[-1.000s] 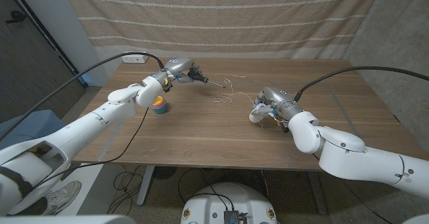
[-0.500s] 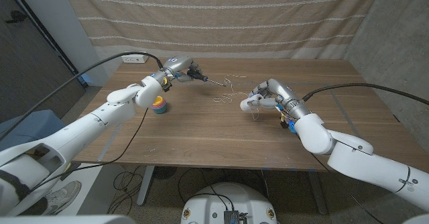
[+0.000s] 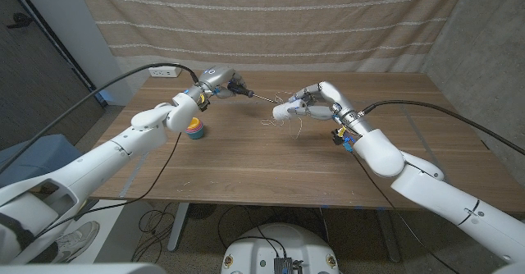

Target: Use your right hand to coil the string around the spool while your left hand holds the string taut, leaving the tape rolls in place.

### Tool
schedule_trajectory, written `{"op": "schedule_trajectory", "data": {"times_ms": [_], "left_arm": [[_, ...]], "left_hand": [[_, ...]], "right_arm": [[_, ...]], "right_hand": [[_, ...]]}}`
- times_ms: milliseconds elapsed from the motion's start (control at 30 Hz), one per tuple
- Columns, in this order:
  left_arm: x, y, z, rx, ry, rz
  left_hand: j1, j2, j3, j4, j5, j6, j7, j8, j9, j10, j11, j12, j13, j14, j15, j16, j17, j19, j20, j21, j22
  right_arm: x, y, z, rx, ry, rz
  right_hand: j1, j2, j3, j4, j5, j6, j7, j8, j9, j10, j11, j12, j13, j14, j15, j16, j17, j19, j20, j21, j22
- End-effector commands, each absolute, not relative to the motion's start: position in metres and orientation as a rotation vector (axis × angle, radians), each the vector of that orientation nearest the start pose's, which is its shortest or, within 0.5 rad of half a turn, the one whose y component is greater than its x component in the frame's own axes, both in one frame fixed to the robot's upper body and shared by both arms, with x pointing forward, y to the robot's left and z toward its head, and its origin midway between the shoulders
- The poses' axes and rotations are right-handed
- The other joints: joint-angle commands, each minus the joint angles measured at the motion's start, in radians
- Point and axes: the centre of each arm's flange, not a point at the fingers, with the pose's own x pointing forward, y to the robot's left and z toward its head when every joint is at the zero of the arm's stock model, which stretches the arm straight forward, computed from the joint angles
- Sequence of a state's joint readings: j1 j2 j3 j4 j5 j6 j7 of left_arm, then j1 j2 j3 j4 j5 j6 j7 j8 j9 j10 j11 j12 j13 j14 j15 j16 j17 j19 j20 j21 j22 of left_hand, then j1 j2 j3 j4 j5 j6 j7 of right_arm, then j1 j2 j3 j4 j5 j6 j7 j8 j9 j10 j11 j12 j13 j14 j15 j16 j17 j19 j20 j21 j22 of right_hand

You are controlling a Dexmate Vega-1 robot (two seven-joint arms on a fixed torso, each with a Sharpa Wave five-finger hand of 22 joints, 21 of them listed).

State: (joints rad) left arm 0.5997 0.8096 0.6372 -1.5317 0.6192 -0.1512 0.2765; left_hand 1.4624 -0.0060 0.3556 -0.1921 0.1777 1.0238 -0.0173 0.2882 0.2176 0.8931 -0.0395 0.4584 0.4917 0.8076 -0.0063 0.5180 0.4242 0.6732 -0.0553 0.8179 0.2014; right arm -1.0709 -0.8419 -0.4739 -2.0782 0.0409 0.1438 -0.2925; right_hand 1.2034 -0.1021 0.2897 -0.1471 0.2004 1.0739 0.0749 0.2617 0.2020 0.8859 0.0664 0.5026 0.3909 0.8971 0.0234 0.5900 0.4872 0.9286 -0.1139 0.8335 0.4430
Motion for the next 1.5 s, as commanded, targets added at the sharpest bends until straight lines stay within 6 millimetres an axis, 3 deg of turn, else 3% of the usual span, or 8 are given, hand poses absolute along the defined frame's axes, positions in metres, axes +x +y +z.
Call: {"op": "schedule_trajectory", "data": {"times_ms": [33,933,1233,1500], "left_arm": [[0.605,0.237,0.084,1.475,-0.996,0.132],[0.591,0.229,0.072,1.439,-1.033,0.07],[0.586,0.237,0.069,1.422,-1.022,0.073],[0.581,0.247,0.071,1.369,-1.021,0.079]], "left_hand": [[0.109,0.106,0.031,0.022,0.005,0.102,0.097,-0.001,0.004,0.012,0.0,-0.003,0.129,0.12,-0.137,0.005,0.19,0.002,-0.11,0.217,0.001],[0.108,0.103,0.038,0.024,0.006,0.104,0.099,-0.009,0.009,0.016,0.005,-0.016,0.137,0.122,-0.134,-0.001,0.201,-0.012,-0.109,0.241,-0.009],[0.107,0.103,0.041,0.025,0.006,0.104,0.099,-0.011,0.011,0.016,0.008,-0.02,0.14,0.12,-0.134,-0.003,0.204,-0.016,-0.109,0.247,-0.011],[0.106,0.103,0.043,0.025,0.005,0.104,0.099,-0.013,0.012,0.018,0.006,-0.025,0.14,0.122,-0.134,-0.004,0.207,-0.021,-0.11,0.252,-0.012]], "right_arm": [[0.489,-0.144,0.033,-0.526,-1.07,0.399],[0.54,-0.096,0.102,-0.42,-1.184,0.422],[0.557,-0.105,0.116,-0.407,-1.174,0.347],[0.573,-0.125,0.115,-0.375,-1.158,0.206]], "right_hand": [[0.239,0.228,-0.006,0.003,0.008,0.006,-0.003,-0.006,0.006,0.007,0.0,0.007,0.006,0.227,-0.249,-0.004,0.234,-0.026,-0.098,0.014,0.005],[0.247,0.23,-0.019,0.007,0.009,0.011,-0.002,-0.017,0.009,0.01,-0.004,0.007,0.015,0.233,-0.248,-0.021,0.257,-0.046,-0.098,0.06,0.016],[0.25,0.228,-0.024,0.007,0.01,0.021,-0.003,-0.018,0.009,0.018,0.0,0.006,0.013,0.235,-0.248,-0.028,0.264,-0.052,-0.096,0.077,0.018],[0.251,0.226,-0.029,0.008,0.011,0.022,-0.002,-0.021,0.01,0.021,-0.001,0.002,0.007,0.24,-0.247,-0.033,0.27,-0.056,-0.096,0.091,0.019]]}}
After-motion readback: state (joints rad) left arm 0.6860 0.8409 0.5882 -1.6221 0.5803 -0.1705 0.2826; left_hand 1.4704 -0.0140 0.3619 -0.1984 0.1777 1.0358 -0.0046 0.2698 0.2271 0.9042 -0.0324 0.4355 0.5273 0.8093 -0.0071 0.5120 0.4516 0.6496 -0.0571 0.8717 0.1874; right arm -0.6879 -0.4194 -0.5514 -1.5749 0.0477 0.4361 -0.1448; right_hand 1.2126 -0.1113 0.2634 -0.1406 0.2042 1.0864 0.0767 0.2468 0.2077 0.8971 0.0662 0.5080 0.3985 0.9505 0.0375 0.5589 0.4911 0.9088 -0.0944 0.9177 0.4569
